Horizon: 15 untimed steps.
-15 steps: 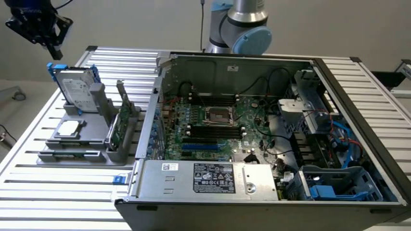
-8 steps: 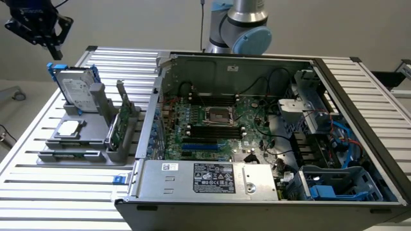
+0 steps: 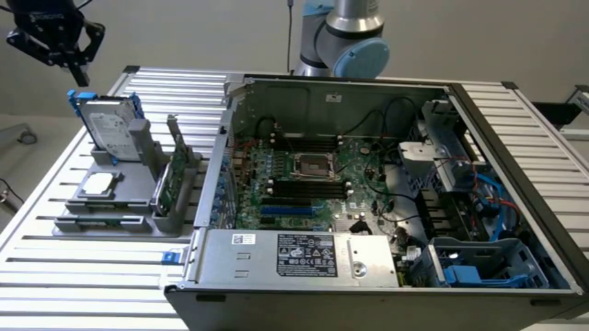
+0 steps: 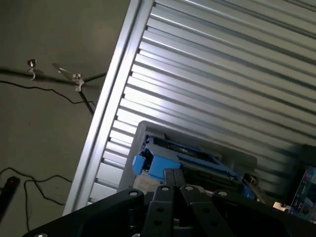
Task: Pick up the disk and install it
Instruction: 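Pick up the disk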
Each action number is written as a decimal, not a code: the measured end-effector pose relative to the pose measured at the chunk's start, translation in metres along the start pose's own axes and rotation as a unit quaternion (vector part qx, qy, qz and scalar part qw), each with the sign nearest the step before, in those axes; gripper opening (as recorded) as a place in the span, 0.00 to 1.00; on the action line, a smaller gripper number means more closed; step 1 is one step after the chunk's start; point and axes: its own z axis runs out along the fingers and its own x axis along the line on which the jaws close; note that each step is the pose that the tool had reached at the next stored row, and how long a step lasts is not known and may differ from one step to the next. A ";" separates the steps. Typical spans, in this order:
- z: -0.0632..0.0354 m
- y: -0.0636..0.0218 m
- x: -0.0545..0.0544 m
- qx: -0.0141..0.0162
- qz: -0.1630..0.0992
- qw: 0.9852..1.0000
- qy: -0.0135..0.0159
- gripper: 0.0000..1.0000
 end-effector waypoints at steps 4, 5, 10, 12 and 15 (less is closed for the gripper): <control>0.0001 0.0000 0.000 0.000 -0.036 0.999 0.000 0.11; 0.0002 0.0000 0.000 0.000 -0.045 0.999 0.000 0.11; -0.0003 0.0000 0.000 0.000 -0.091 0.996 -0.001 0.11; -0.0011 0.0000 0.000 0.000 -0.109 0.994 0.000 0.11; -0.0024 0.0000 0.000 0.000 -0.136 0.991 -0.001 0.11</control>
